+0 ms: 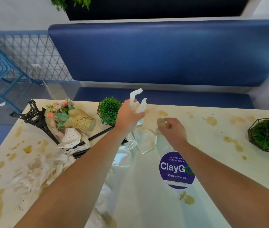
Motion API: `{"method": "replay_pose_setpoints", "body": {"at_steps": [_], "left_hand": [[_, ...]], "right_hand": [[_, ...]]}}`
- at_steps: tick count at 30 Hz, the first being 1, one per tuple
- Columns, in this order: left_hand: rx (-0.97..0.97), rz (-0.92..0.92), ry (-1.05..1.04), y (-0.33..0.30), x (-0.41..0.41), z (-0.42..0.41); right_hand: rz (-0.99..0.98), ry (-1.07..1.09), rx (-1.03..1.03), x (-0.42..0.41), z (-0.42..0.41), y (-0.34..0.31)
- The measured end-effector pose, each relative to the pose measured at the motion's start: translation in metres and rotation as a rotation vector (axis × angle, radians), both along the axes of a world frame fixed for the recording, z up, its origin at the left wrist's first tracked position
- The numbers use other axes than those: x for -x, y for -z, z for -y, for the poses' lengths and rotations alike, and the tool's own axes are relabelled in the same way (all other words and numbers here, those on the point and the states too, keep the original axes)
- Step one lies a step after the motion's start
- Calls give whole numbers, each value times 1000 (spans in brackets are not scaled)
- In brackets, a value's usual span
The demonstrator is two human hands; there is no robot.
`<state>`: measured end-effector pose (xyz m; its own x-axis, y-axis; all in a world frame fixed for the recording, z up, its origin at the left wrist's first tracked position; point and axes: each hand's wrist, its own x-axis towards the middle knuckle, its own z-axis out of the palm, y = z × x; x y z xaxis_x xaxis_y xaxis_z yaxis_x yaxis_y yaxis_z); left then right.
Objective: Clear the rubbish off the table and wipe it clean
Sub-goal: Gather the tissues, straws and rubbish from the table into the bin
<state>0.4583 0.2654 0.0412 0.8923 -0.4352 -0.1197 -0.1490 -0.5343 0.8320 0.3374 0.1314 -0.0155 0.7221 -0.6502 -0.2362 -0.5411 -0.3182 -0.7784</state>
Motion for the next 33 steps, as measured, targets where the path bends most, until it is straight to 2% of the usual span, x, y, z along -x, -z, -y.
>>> {"method": "replay_pose_setpoints", "body": {"at_steps": [4, 7, 13, 17, 20, 26, 33], "left_hand": [[-119, 10, 13, 0, -3, -5], [-169, 6, 45, 3, -3, -11], [-250, 4, 73, 8, 0, -23], [-260, -30, 88, 12, 0, -28], [-303, -17, 130, 15, 1, -30], [-228, 19, 141, 13, 6, -40], [-252, 61, 158, -9, 32, -46]], "right_hand": [[64, 147, -192, -4, -7, -6], [39, 118, -211, -6, -15, -6], [-115, -118, -52, -7, -25, -2], [-371, -85, 36, -5, -31, 0], [-456, -162, 122, 3, -33, 11], [-350, -47, -43, 12, -35, 14], [-171, 134, -246, 42, -36, -2]]}}
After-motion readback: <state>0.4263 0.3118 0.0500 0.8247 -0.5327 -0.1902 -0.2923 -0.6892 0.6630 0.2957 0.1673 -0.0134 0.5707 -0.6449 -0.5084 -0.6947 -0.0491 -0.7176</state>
